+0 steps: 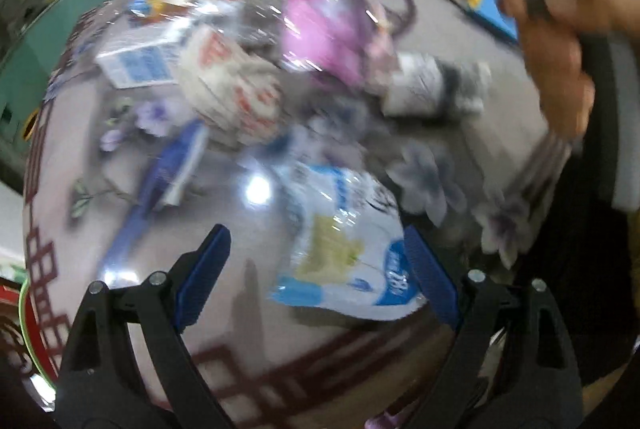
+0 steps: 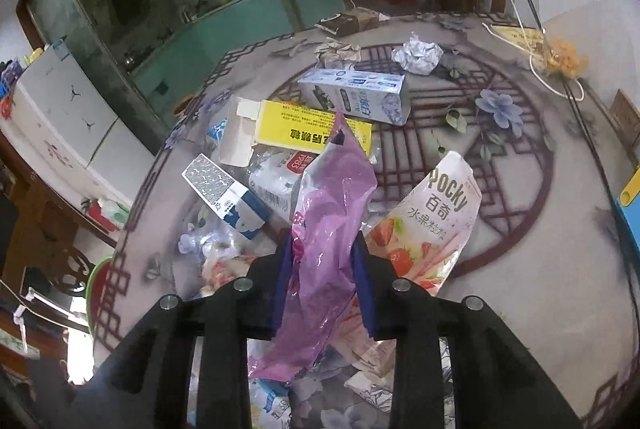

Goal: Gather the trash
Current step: 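Grasp the white-blue snack bag with the left gripper and lift it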

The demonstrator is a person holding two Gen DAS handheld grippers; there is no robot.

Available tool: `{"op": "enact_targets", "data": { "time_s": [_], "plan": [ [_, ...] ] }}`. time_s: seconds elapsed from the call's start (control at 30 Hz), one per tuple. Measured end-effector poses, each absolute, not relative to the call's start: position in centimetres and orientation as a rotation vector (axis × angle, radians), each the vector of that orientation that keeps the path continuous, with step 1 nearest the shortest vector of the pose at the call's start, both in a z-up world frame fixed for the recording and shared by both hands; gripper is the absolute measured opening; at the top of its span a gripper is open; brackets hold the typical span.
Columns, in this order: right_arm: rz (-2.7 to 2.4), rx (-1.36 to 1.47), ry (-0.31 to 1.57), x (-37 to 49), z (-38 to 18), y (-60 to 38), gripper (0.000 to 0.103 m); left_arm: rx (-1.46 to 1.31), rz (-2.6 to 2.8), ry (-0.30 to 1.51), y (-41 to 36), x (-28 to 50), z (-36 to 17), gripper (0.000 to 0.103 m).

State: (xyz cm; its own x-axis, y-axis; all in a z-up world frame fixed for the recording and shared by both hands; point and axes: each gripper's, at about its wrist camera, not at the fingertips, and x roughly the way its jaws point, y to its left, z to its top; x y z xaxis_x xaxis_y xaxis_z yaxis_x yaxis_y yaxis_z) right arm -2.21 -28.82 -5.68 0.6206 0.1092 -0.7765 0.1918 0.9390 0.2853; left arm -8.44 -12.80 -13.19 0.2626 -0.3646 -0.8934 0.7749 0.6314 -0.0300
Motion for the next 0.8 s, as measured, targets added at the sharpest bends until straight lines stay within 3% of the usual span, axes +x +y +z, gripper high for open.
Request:
{"op": "enact_targets", "data": {
  "time_s": [0.17,0.3,0.37,0.4,0.43,0.8],
  "plan": [
    [-0.049,0.364,0.902,-2.3,-5.6,-28.8,0.031,0.515,-0.781,1.065,-13.8,-9.2,-15.1,0.082],
    [-0.049,0.368,0.896,-2.4,-5.4,-28.8,0.031,0.436,-0.767,1.05,-13.0,-8.6,-14.1,0.047],
    [-0.05,0.366,0.893,-2.5,-5.4,-28.7,0.031,0.387,-0.752,1.059,-12.4,-7.8,-13.4,0.035],
    [-0.05,0.367,0.894,-2.5,-5.4,-28.7,0.031,0.358,-0.737,1.052,-12.0,-7.3,-13.0,0.016],
    [-0.05,0.368,0.894,-2.5,-5.4,-28.7,0.031,0.34,-0.724,1.044,-11.7,-7.0,-12.7,0.012],
    [-0.043,0.362,0.876,-2.6,-5.0,-28.4,0.031,0.145,-0.622,0.869,-6.8,-3.9,-6.7,0.012]
  ]
}}
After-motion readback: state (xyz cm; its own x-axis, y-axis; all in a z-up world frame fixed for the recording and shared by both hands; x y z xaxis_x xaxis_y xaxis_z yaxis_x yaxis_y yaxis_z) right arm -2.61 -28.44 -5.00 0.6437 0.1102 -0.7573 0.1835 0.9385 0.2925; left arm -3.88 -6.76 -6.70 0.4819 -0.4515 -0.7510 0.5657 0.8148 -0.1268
